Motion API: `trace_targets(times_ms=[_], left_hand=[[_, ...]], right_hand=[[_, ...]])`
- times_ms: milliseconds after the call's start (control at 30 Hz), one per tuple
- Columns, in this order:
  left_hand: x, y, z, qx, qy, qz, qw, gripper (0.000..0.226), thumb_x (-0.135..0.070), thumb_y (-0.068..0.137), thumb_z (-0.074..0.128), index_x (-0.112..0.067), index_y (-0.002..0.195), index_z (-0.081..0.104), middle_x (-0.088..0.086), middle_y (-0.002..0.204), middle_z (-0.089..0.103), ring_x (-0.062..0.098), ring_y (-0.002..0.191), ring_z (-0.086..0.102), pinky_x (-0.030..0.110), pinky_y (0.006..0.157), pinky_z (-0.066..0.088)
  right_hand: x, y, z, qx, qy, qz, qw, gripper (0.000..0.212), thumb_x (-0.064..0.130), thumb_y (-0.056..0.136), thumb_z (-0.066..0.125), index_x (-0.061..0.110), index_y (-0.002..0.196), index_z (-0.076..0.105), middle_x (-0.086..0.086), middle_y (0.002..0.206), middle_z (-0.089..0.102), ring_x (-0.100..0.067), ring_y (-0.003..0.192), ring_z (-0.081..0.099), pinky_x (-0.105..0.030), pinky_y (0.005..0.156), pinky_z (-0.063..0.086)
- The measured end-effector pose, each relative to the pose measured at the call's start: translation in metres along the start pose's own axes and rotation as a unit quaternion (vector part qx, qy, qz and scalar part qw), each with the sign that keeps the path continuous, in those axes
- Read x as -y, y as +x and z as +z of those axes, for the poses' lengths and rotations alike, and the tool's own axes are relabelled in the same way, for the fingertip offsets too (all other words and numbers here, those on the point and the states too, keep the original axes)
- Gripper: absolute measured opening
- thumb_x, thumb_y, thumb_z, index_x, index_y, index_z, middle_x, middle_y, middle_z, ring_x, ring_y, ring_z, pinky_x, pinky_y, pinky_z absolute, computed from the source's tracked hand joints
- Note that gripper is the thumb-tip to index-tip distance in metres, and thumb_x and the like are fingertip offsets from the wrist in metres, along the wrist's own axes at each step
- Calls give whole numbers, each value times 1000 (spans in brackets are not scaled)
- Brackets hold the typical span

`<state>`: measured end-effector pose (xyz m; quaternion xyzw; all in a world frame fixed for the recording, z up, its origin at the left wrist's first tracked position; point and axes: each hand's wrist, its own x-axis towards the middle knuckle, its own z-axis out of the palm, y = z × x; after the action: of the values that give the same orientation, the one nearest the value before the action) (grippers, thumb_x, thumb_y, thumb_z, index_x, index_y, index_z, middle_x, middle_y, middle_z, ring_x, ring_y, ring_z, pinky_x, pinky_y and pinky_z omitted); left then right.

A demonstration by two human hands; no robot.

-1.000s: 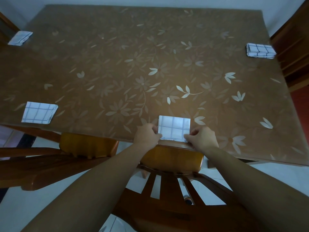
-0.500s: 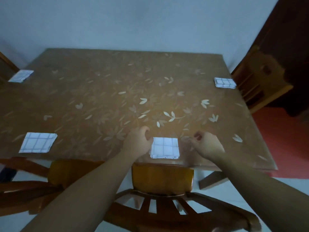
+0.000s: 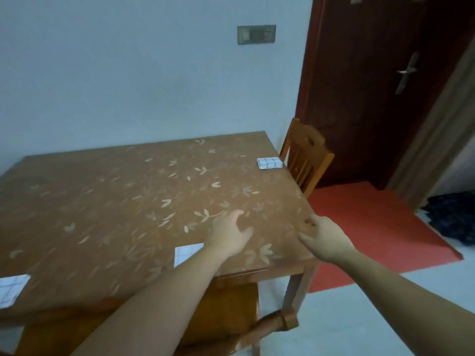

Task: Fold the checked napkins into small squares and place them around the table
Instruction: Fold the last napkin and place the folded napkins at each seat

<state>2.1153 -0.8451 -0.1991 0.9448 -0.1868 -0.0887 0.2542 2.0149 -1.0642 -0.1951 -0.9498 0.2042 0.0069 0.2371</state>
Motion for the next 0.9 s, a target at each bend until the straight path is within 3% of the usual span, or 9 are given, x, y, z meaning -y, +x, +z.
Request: trace_targets(times_ms=[433,733,900], left_hand=[[-224,-10,64,-45,84,41,995,49,-55,87,53,-35,132,51,-5,137,52,21,124,49,44,100,45],[-287,92,106,-54,85,16,995,49,-51,89,53,-32,134,51,-2,144,47,23,132,43,42,104,41],[-303,184,133,-49,45,-19,998,46,-50,87,55,-32,130,53,-3,131,54,23,124,48,45,100,45]], right_hand=[[-201,-26,-161,-65,27,3,998,48,36,88,61,18,131,54,-4,128,57,-21,107,60,-34,87,50],[-239,88,-190,-51,37,-52,997,47,38,88,60,20,131,53,0,127,57,-15,96,61,-32,85,50],[-258,185,-201,-26,24,-82,996,46,37,88,60,22,131,54,1,127,56,-17,100,64,-32,86,50]])
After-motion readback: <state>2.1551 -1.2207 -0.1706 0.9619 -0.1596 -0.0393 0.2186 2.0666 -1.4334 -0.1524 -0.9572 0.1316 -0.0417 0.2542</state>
